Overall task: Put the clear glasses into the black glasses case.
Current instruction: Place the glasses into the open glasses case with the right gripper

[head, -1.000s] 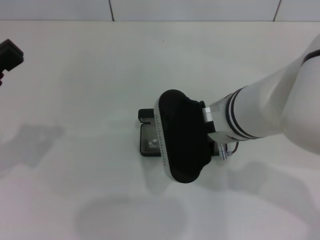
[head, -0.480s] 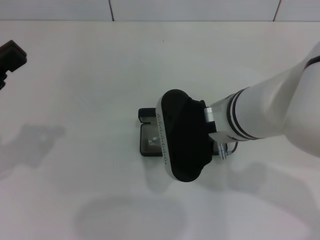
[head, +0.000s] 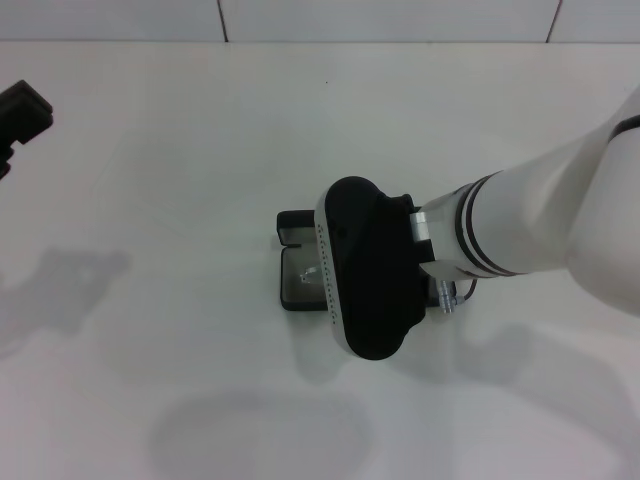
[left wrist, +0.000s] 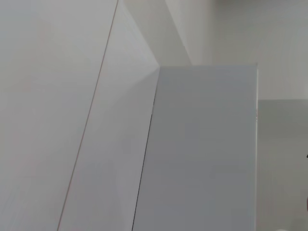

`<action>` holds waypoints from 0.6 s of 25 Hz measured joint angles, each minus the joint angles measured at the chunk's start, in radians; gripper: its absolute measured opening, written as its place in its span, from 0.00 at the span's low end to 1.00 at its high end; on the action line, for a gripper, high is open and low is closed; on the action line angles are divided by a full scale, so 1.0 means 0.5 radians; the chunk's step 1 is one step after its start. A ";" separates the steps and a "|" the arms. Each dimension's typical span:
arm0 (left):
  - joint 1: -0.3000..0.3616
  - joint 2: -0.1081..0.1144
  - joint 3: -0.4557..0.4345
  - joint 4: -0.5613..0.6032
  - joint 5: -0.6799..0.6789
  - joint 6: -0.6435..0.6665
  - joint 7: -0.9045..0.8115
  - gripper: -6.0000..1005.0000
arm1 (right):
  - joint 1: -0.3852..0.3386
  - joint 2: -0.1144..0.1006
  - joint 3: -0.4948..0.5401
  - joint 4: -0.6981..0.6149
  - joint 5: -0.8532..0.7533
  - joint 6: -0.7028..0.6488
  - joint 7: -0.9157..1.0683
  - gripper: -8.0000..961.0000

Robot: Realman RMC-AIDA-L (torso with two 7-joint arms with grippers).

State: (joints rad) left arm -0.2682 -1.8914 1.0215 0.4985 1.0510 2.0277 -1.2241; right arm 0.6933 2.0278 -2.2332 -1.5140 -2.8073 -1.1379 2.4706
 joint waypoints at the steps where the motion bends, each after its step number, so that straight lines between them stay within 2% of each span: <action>1: 0.000 0.000 0.000 0.000 0.000 0.000 0.000 0.06 | 0.000 0.000 0.000 0.000 -0.001 0.000 0.000 0.29; 15: -0.004 0.000 0.000 0.000 -0.001 0.000 0.003 0.06 | -0.003 0.000 -0.002 -0.012 -0.037 0.000 0.011 0.29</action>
State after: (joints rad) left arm -0.2700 -1.8913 1.0216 0.4985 1.0506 2.0277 -1.2224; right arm 0.6918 2.0278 -2.2343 -1.5201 -2.8259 -1.1378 2.4761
